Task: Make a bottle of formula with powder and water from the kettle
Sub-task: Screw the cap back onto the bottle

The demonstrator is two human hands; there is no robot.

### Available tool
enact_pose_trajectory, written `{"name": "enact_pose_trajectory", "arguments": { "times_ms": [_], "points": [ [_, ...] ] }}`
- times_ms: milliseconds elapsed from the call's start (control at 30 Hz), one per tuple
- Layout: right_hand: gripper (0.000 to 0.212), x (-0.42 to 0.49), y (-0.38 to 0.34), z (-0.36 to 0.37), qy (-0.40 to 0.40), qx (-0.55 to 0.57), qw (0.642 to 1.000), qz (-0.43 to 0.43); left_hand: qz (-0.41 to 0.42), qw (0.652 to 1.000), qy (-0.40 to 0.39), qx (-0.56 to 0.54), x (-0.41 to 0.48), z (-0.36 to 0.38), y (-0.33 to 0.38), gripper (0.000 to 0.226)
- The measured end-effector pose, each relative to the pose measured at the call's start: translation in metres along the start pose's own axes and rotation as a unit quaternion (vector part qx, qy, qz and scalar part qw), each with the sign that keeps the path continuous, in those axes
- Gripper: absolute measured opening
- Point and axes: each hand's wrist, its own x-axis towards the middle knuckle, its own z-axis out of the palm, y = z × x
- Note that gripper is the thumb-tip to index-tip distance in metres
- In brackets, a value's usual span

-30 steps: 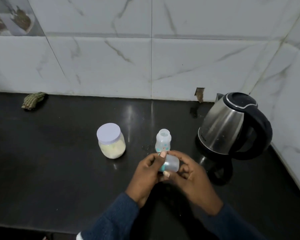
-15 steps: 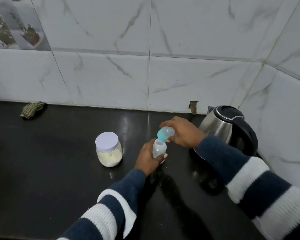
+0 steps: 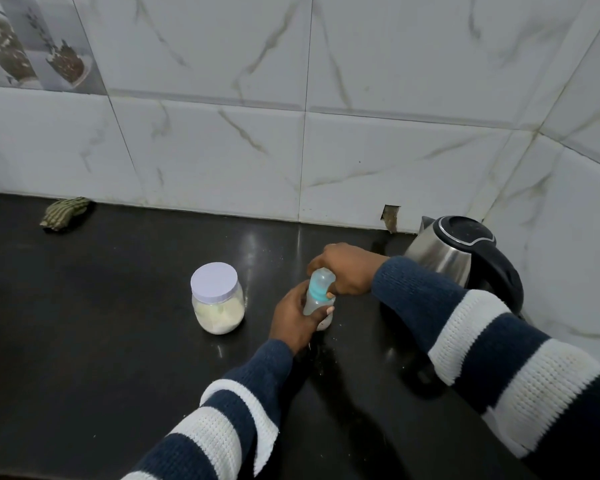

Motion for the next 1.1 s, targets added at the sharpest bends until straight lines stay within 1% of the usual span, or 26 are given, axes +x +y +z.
{"name": "enact_pose_trajectory", "arguments": {
  "times_ms": [167,233,367,467,533,600,633,700,800,833,900,1033,1100],
  "points": [
    [0.044,0.004,0.002,-0.006,-0.022,-0.023,0.999,0.007,0.007,1.000,0.001,-0.009,0.001,0.000,-0.005,0.057],
    [0.046,0.006,0.005,-0.002,-0.011,-0.028,0.999,0.026,0.015,1.000,0.002,-0.013,0.002,0.000,-0.008,0.055],
    [0.056,0.005,0.006,0.004,0.020,-0.053,0.997,0.051,0.025,0.999,0.004,-0.023,0.003,0.000,-0.010,0.050],
    [0.057,0.002,-0.002,0.003,0.039,-0.087,0.992,0.077,0.024,0.999,0.012,-0.025,0.001,0.000,-0.010,0.046],
    [0.065,0.004,-0.007,0.006,0.052,-0.107,0.987,0.108,0.022,1.000,0.011,-0.017,0.001,0.000,-0.009,0.045],
    [0.074,0.005,-0.007,0.007,0.046,-0.091,0.988,0.115,0.017,1.000,0.010,-0.021,0.001,-0.001,-0.008,0.047],
    [0.074,0.005,-0.005,0.005,0.030,-0.075,0.991,0.103,0.017,0.999,0.011,-0.028,0.001,-0.001,-0.007,0.046],
    [0.067,0.002,-0.001,0.000,-0.017,-0.048,0.997,0.053,0.023,0.999,0.010,-0.028,0.001,-0.002,-0.007,0.047],
    [0.050,0.000,0.000,-0.001,-0.031,-0.041,0.999,-0.010,0.023,1.000,0.002,-0.022,0.001,-0.002,-0.008,0.049],
    [0.044,0.000,-0.001,-0.001,-0.031,-0.037,0.999,-0.018,0.022,1.000,0.003,-0.020,0.002,-0.002,-0.009,0.048],
    [0.040,0.001,-0.002,-0.004,-0.038,-0.027,0.999,-0.023,0.019,1.000,0.005,-0.016,0.003,-0.002,-0.009,0.050],
    [0.041,0.004,0.000,-0.009,-0.050,-0.033,0.998,-0.032,0.020,1.000,0.003,-0.011,0.003,-0.002,-0.007,0.050],
    [0.043,0.005,0.001,-0.008,-0.053,-0.028,0.998,-0.029,0.021,1.000,0.006,-0.006,0.004,-0.001,-0.010,0.056]
  ]
}}
